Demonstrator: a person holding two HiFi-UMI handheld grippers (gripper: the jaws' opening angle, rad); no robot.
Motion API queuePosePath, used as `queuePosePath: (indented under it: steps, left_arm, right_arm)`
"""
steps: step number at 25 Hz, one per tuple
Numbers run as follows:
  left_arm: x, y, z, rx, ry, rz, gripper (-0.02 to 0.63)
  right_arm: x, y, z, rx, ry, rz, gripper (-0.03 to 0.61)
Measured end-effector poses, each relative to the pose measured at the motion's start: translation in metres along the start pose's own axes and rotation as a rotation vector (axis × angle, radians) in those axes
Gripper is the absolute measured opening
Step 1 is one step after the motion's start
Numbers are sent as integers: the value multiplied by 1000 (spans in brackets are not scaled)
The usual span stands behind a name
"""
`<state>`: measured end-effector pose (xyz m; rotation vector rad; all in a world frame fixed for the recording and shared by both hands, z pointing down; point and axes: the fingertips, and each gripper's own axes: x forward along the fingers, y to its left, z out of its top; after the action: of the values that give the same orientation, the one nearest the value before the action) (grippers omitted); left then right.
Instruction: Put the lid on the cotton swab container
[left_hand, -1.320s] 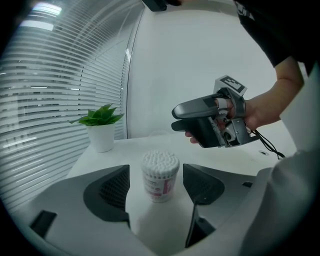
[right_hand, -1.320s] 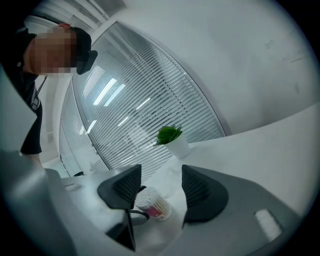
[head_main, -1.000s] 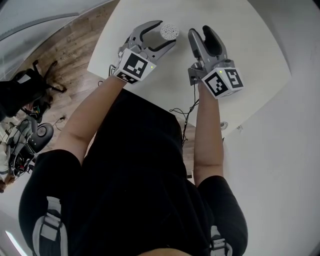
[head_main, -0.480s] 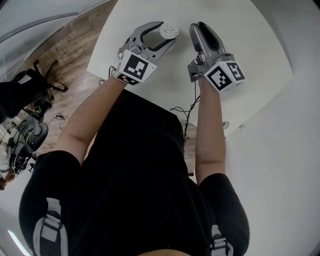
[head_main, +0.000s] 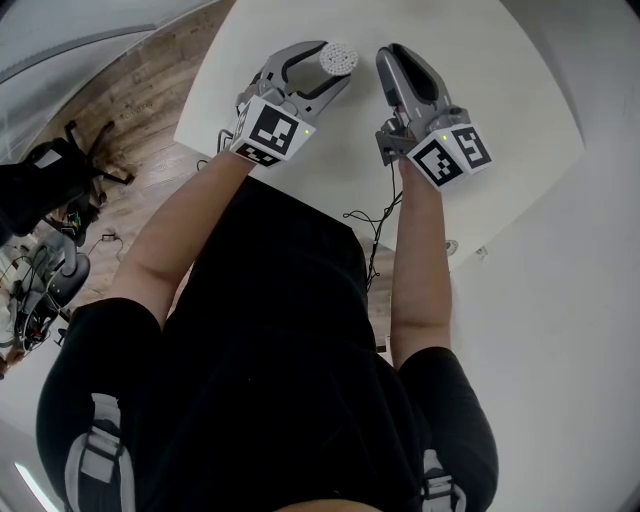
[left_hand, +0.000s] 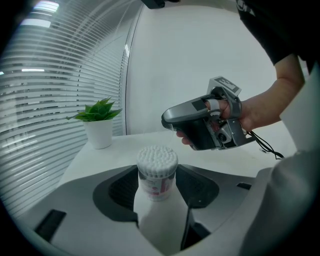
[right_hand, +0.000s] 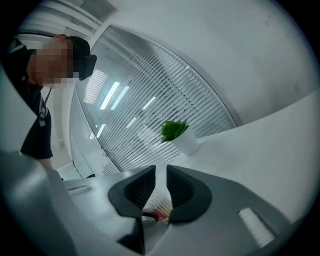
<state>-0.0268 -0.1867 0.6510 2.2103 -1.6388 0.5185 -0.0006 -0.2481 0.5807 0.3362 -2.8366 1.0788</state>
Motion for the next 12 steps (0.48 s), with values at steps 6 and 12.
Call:
queuePosePath:
  steps: [6, 12]
  left_arm:
    - [2, 1, 0, 3, 0, 3, 241]
    - [1, 4, 0, 4, -1, 9, 239]
  right_arm:
    - [2, 14, -1, -60, 4, 39, 72]
    - [5, 27, -7, -114, 36, 80, 83]
